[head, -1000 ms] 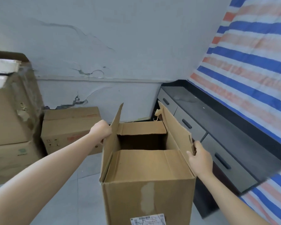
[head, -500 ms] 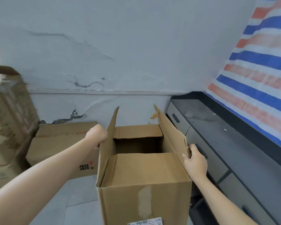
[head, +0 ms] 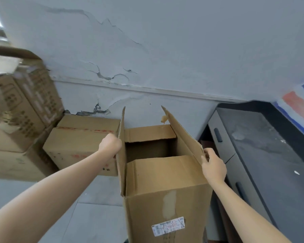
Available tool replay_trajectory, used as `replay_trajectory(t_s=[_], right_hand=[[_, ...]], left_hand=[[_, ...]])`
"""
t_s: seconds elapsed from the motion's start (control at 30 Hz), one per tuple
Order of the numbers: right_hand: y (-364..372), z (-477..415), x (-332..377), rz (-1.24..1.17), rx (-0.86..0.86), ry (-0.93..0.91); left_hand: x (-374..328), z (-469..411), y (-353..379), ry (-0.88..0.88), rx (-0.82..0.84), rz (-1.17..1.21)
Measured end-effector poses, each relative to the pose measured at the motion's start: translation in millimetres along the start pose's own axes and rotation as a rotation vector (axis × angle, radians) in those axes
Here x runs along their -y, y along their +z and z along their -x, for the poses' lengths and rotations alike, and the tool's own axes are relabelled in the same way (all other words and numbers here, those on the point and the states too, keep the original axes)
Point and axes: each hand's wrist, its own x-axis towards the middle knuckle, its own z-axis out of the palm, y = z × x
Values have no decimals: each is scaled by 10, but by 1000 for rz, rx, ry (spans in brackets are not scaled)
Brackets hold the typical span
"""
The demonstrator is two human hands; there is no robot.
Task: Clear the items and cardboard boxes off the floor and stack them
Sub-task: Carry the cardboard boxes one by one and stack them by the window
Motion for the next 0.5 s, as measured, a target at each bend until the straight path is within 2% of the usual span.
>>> replay_trajectory(t_s=[0.17,0.37,0.5], right_hand=[[243,-633,-41,148,57,13],[382,-1245,-190,287,177,84],[493,-1635,-258,333,177,84]], left_hand=[[-152,-355,317,-97,-42,134],[-335,-722,577,-202,-43,124],[-551,-972,628,-219,-42,139]])
